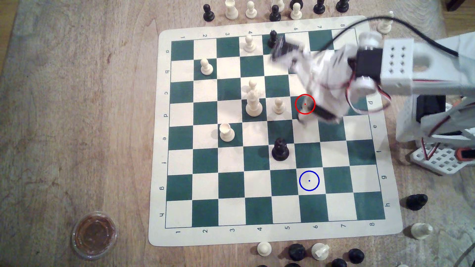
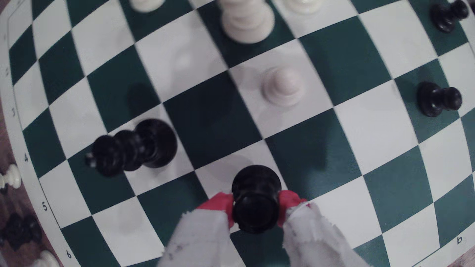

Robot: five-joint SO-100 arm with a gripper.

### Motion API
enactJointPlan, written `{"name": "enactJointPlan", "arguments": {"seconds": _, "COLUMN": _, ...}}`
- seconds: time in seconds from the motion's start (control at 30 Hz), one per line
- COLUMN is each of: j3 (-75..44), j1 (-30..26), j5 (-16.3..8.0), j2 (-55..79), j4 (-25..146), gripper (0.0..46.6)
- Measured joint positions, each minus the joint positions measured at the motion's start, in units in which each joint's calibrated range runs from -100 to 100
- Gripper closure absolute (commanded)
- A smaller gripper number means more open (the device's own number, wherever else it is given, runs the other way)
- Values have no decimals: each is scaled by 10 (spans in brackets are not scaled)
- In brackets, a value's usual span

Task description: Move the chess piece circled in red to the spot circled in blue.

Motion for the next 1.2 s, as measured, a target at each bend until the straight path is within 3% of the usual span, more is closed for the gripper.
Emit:
{"name": "enactJointPlan", "arguments": {"seconds": 0.13, "j3": 0, "j1": -58, "j5": -3, "j2": -23, "j4": 45, "gripper": 464}}
{"name": "enactJointPlan", "arguments": {"seconds": 0.47, "j3": -31, "j1": -168, "j5": -38, "j2": -7, "j4": 36, "gripper": 464}}
{"name": "enactJointPlan", "arguments": {"seconds": 0.7, "j3": -73, "j1": -212, "j5": -42, "j2": 81, "j4": 6, "gripper": 464}}
{"name": "enactJointPlan", "arguments": {"seconds": 1.2, "j3": -77, "j1": -243, "j5": -33, "j2": 129, "j4": -5, "gripper": 453}}
